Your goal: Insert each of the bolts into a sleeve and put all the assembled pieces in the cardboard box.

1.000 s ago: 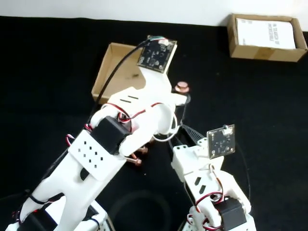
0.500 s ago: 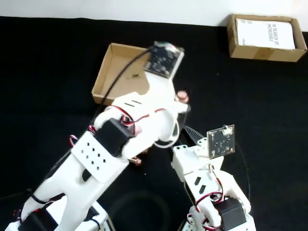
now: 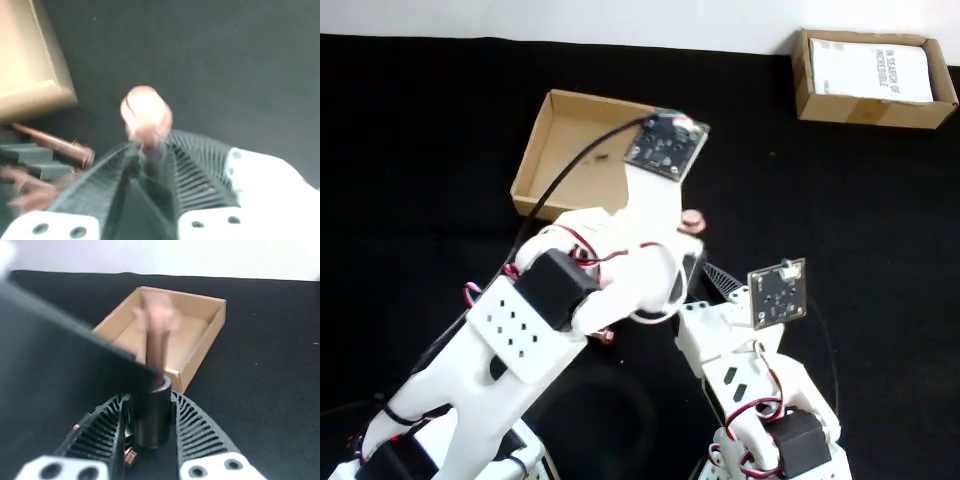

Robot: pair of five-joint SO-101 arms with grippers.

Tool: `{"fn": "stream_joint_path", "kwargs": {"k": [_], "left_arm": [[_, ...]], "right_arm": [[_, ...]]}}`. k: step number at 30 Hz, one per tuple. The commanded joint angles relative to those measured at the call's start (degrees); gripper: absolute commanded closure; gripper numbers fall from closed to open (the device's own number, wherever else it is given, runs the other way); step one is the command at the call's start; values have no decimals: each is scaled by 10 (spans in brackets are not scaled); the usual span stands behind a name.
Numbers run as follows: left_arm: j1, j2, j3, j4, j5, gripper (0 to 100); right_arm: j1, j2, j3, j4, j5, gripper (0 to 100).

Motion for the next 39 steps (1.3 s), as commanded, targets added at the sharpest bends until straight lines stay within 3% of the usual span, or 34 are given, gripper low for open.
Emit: {"fn": "stream_joint_path", "kwargs": {"k": [1, 10, 16, 20, 24, 28, 32, 36, 39], "left_arm": [[7, -2, -27, 40, 0, 735], [7, -52, -27, 53, -5, 838], [-5, -175, -22, 53, -105, 982], [-87, -264, 19, 50, -163, 991], [-218, -349, 95, 47, -207, 992], [-336, -435, 202, 47, -213, 992], [-410, -533, 348, 40, -213, 992], [-465, -649, 509, -47, -212, 992], [-496, -735, 633, -142, -211, 992]], "right_arm": [[7, -3, -7, -12, 0, 991], [58, 0, -7, -11, 0, 991], [58, 0, -33, 22, -2, 991], [58, 2, -63, 44, -2, 991], [58, 44, -161, 53, -11, 991], [58, 182, -318, 55, -67, 992], [57, 358, -461, 55, -76, 992], [52, 526, -551, 54, -76, 992], [11, 640, -599, 62, -47, 992]]}}
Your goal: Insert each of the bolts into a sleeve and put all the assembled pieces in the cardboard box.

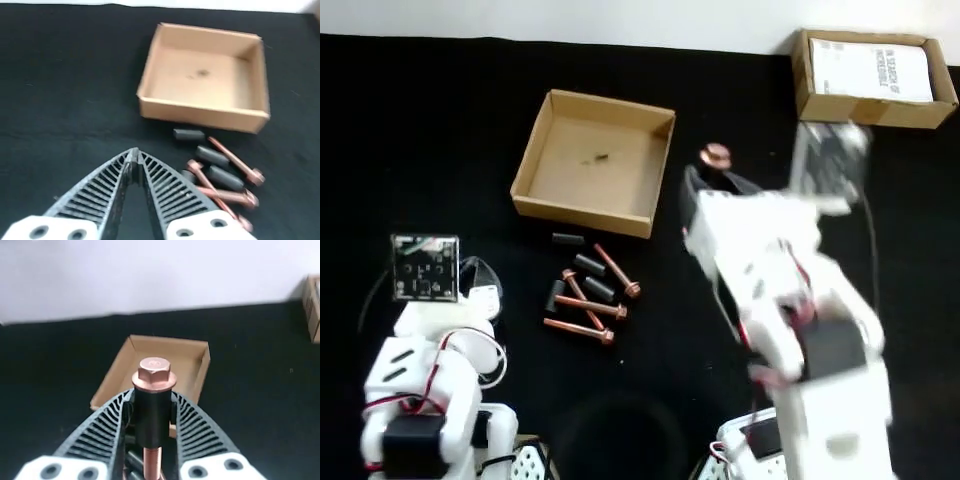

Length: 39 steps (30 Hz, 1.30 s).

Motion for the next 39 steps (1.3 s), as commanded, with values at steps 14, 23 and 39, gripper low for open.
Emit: {"fn": "stream_joint_path", "kwargs": {"k": [14, 23, 39], "left_arm": [[-96, -12, 309, -293, -2, 992], [-95, 21, 311, -333, -2, 992], [-96, 19, 311, -331, -4, 992]], "right_arm": [[-107, 528, -398, 58, 460, 992], [-105, 710, -553, 58, 572, 992], [-73, 1003, -746, 62, 709, 990]]}}
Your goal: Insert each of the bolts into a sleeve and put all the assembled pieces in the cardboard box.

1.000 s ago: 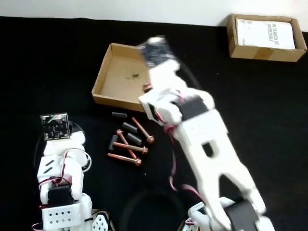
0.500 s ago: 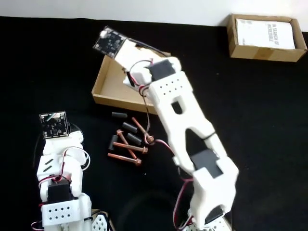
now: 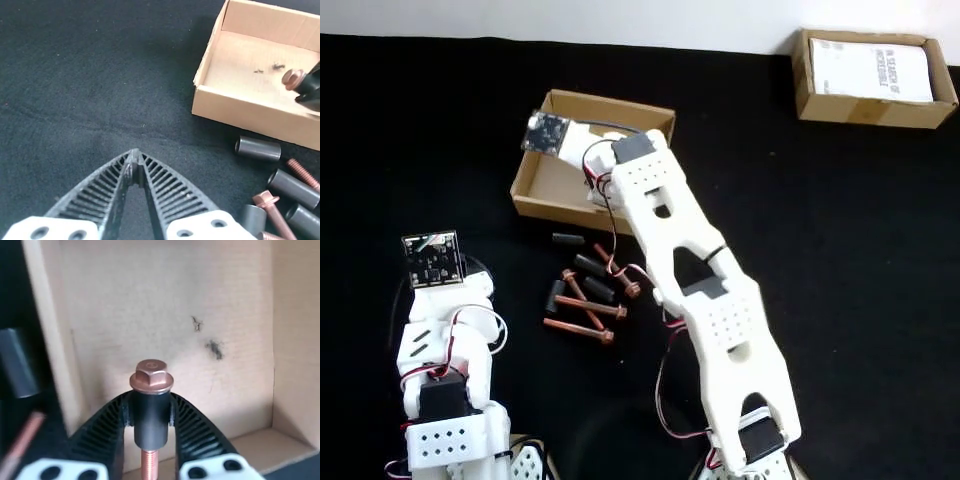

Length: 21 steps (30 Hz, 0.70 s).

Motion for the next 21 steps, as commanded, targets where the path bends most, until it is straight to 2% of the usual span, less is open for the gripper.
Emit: {"fn": "stream_joint_path", "kwargs": {"k": [1, 4, 8, 12, 17, 19, 21], "left_arm": [[-7, 1, 15, -9, -5, 992], [-7, 1, 15, -9, -4, 992], [-7, 1, 15, -9, -4, 991], [-7, 1, 15, -8, -4, 991], [-7, 1, 15, -8, -5, 991], [-7, 1, 15, -8, -5, 991], [-10, 1, 15, -9, -6, 991]], "right_arm": [[10, 22, -87, 3, 33, 990], [1, 31, -125, 42, 34, 961], [-27, 31, -196, 145, 31, 811], [-56, 32, -284, 191, 24, 845], [-93, 33, -393, 297, -112, 950], [-114, 34, -423, 362, -188, 969], [-127, 33, -425, 365, -262, 970]]}}
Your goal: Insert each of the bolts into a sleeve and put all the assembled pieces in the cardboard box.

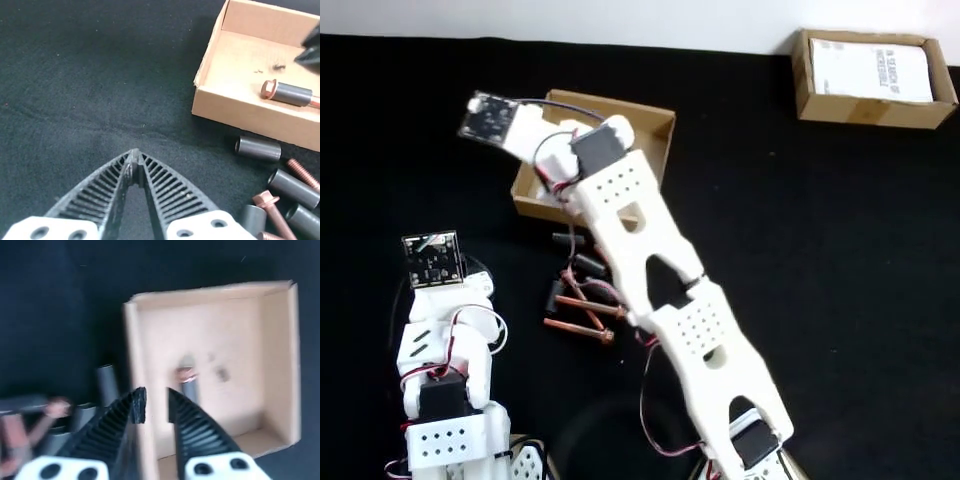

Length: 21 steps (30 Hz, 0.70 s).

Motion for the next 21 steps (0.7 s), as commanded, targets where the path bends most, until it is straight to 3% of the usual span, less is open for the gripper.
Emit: {"fn": "stream_joint_path", "kwargs": {"k": [1, 8, 11, 14, 21], "left_arm": [[-20, 1, 14, -9, -6, 991], [-162, 1, 14, -11, -6, 991], [-218, 1, 14, -11, -4, 991], [-227, 1, 14, -13, -4, 990], [-221, 1, 14, -16, -5, 990]], "right_arm": [[-22, -8, -29, 29, -120, 968], [-32, -9, 102, 29, -121, 967], [-30, -7, 167, 29, -121, 923], [-30, -7, 216, 27, -121, 868], [-19, -5, 222, -45, -121, 867]]}}
